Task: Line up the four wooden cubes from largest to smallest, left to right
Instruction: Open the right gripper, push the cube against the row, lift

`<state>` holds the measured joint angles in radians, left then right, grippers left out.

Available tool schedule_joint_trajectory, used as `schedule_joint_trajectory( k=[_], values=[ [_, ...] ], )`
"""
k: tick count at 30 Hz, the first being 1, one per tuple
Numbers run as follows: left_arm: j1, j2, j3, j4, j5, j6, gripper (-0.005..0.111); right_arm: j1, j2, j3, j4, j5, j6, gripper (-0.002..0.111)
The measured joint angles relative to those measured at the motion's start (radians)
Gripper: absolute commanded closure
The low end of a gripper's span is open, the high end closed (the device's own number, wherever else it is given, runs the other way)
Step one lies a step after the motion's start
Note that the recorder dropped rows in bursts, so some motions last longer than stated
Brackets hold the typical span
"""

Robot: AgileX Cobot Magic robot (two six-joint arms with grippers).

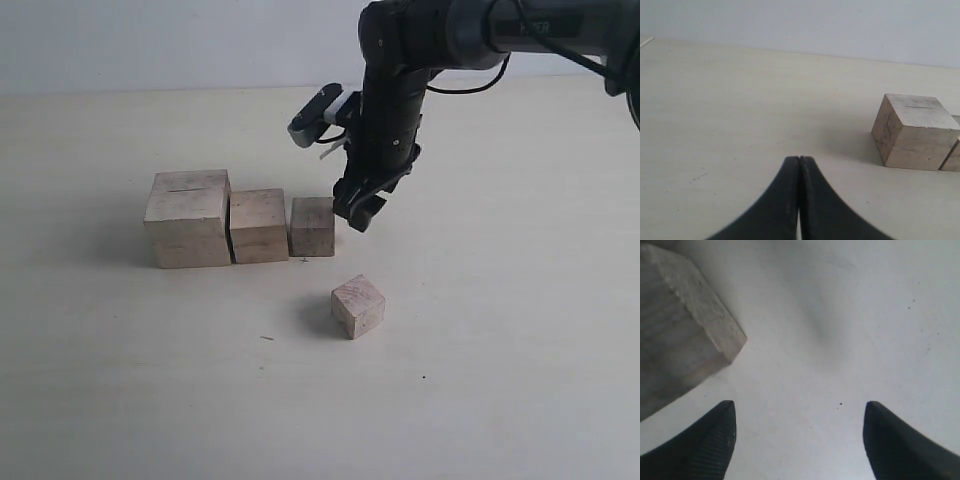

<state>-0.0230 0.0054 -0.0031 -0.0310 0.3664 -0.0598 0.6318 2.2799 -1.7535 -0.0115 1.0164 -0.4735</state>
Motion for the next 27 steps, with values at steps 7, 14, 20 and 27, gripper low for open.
schedule_joint_trajectory(
  k=[7, 14, 20, 27],
  values=[
    [0.0, 0.0, 0.0, 0.0, 0.0, 0.0, 0.107, 0.0, 0.007, 0.0, 0.03, -0.034, 0.0, 0.041],
    [0.0, 0.0, 0.0, 0.0, 0.0, 0.0, 0.107, 0.0, 0.007, 0.0, 0.113, -0.038, 0.0, 0.041],
    [0.0, 0.0, 0.0, 0.0, 0.0, 0.0, 0.107, 0.0, 0.007, 0.0, 0.132, -0.036, 0.0, 0.041],
    [0.0, 0.0, 0.0, 0.0, 0.0, 0.0, 0.107, 0.0, 0.007, 0.0, 0.134, -0.024, 0.0, 0.041]
  ],
)
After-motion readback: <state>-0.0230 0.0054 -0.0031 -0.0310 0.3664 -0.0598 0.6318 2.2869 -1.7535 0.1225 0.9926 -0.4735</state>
